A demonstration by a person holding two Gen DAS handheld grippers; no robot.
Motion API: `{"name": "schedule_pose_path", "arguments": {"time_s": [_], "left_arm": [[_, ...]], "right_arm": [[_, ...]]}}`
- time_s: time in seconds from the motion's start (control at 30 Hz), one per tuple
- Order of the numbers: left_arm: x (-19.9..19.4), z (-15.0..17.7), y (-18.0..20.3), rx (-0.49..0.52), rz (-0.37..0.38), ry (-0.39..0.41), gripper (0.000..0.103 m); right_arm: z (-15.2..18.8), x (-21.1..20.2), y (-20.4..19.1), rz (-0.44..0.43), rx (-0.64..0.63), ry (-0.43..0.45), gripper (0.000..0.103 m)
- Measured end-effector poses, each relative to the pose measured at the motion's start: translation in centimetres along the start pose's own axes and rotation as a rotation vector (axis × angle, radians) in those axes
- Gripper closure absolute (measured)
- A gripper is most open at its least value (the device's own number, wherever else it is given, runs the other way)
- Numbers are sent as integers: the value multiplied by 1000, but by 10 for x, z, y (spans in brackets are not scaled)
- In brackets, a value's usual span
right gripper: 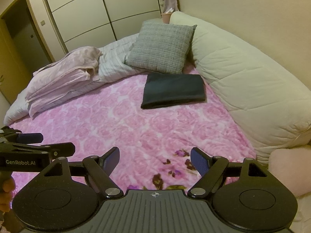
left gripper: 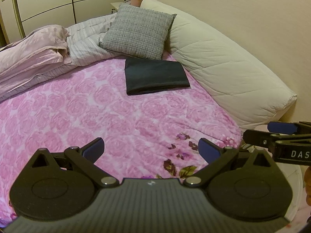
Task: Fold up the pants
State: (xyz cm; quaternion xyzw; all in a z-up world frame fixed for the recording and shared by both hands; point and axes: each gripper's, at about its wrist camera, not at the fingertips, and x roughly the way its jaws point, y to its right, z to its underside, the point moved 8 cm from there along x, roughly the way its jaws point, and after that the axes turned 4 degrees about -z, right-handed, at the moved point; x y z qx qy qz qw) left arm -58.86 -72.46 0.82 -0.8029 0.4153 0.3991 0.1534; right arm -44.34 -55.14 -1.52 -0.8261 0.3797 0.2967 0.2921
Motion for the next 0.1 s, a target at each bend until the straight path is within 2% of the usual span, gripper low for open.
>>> {"name": "schedule_pose_path", "arguments": {"time_s": [0.1], "left_arm": [[1, -1, 1, 2, -4, 3, 2]], "right_arm": [[-1, 0, 1, 3, 1, -2, 26]]}}
